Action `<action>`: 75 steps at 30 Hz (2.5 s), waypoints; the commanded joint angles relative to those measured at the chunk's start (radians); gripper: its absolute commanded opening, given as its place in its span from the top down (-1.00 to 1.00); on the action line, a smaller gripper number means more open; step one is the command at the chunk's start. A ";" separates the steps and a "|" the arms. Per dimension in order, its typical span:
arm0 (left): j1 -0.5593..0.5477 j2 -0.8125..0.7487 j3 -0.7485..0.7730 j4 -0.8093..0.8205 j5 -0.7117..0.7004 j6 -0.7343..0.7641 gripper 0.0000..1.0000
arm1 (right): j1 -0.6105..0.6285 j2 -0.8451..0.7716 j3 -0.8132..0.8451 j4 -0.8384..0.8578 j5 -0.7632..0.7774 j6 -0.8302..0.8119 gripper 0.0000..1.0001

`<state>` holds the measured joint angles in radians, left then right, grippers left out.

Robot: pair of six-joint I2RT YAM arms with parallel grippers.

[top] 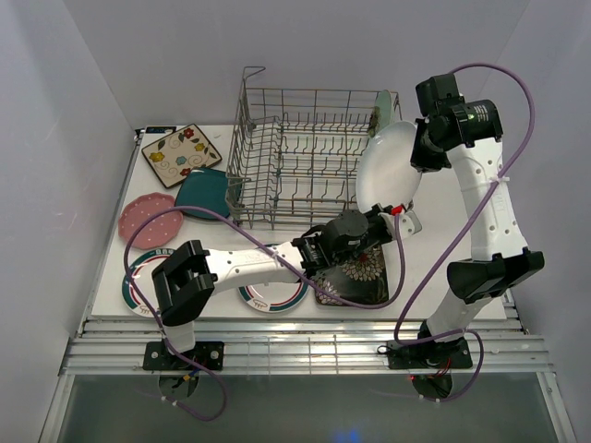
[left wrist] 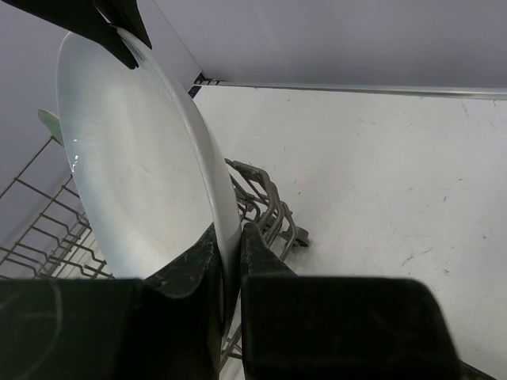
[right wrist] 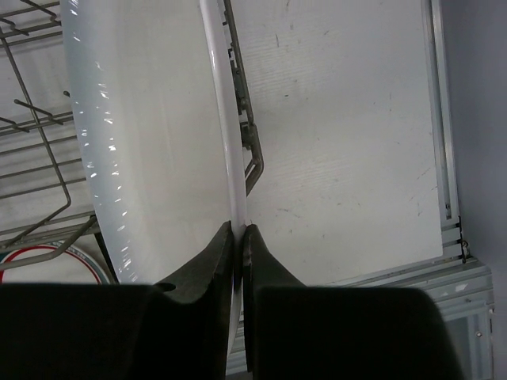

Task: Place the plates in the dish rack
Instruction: Insert the plate into the dish rack.

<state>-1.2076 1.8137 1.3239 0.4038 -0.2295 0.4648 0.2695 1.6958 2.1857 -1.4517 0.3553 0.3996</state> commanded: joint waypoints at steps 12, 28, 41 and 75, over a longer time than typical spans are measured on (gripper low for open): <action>-0.041 -0.131 0.181 -0.056 0.139 -0.213 1.00 | -0.019 0.010 0.135 0.287 0.088 -0.090 0.85; -0.041 -0.060 0.383 -0.145 0.231 -0.348 1.00 | -0.019 -0.019 0.082 0.450 0.059 -0.228 0.84; -0.041 -0.050 0.512 -0.253 0.329 -0.400 1.00 | -0.023 -0.076 0.068 0.493 0.077 -0.248 0.84; -0.035 -0.010 0.600 -0.281 0.340 -0.528 1.00 | -0.026 -0.070 -0.176 0.648 -0.033 -0.231 0.84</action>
<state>-1.1728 1.8763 1.8263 -0.0692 -0.1078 -0.0315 0.2417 1.5917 2.0129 -1.1481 0.3397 0.1188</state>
